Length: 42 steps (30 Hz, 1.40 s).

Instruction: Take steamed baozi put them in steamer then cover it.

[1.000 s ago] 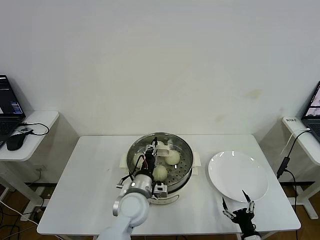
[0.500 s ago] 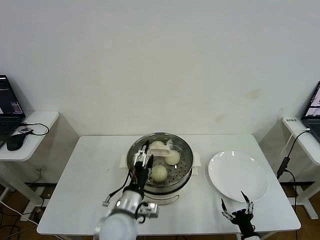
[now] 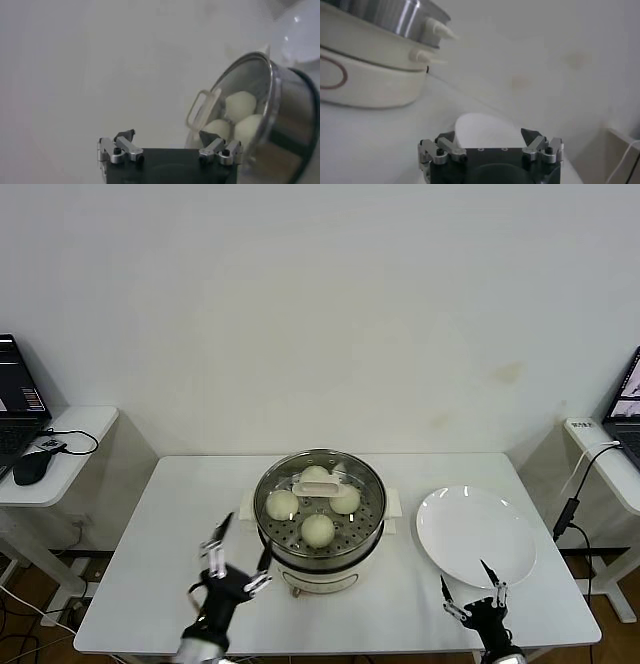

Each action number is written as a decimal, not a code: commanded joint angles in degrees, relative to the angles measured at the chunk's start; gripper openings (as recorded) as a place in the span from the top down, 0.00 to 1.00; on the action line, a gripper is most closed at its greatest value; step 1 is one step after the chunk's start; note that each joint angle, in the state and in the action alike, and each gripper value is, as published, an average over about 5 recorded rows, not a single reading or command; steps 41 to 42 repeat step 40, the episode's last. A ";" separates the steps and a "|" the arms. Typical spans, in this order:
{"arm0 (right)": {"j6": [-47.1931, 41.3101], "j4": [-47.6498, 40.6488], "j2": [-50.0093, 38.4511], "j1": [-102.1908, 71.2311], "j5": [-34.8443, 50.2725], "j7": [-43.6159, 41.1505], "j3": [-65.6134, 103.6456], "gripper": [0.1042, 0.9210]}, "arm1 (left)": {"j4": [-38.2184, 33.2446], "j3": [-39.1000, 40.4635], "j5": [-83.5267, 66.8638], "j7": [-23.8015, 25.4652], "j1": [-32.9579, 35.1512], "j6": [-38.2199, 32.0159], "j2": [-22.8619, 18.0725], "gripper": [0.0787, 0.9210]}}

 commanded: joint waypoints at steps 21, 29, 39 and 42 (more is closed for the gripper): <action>-6.56 5.22 -3.19 -4.58 11.24 -7.45 -3.07 0.12 | 9.38 -11.09 -50.91 -7.48 14.68 -16.63 -1.49 0.12; -8.63 6.60 -2.61 -4.41 12.17 -5.93 -4.29 0.12 | 9.41 -11.93 -49.92 -7.78 14.72 -15.13 -2.54 0.12; -9.90 6.62 -1.82 -3.58 12.05 -3.44 -5.98 0.12 | 10.05 -12.62 -48.50 -6.70 14.35 -13.57 -2.73 0.12; -9.95 6.59 -1.82 -3.53 12.05 -3.36 -6.02 0.12 | 10.18 -12.63 -48.42 -6.65 14.34 -13.57 -2.72 0.12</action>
